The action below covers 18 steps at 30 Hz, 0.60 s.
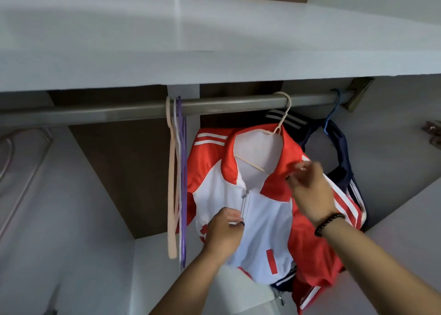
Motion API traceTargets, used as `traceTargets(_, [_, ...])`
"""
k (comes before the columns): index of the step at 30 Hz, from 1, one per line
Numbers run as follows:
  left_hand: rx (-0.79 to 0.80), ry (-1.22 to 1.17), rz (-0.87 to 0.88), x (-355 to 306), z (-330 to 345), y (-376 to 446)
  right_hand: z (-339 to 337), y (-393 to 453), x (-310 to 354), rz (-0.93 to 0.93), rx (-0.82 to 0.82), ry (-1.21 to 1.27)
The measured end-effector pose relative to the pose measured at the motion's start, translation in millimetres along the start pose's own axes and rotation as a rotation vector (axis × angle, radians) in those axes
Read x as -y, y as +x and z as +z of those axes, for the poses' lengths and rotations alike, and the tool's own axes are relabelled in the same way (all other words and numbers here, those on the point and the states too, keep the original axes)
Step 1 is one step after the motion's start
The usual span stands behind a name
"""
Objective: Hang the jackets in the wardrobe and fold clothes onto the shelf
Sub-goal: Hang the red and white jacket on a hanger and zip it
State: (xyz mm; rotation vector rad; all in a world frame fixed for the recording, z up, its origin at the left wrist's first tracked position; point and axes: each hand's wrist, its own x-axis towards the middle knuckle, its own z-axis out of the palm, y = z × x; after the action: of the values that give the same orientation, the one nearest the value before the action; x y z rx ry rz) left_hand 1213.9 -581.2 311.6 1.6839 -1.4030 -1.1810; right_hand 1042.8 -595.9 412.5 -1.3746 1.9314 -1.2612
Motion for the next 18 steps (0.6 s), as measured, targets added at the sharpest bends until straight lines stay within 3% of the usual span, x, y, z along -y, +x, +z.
traceTargets(2, [0.024, -0.102, 0.010, -15, 4, 0, -20, 19, -3, -0.252, -0.192, -0.226])
traceTargets(4, [0.063, -0.168, 0.027, -29, 9, -1, -28, 34, -9, -0.321, -0.188, -0.442])
traceTargets(8, [0.183, -0.236, 0.029, -46, 18, -9, -18, 44, -20, -0.153, 0.079, -0.504])
traceTargets(10, [0.252, -0.333, -0.055, -47, 18, -12, -12, 45, -26, -0.140, 0.135, -0.556])
traceTargets(14, [0.284, -0.450, -0.209, -44, 13, -17, -6, 43, -32, -0.212, 0.103, -0.522])
traceTargets(18, [0.203, -0.484, -0.295, -38, 7, -22, -17, 50, -37, -0.104, 0.026, -0.397])
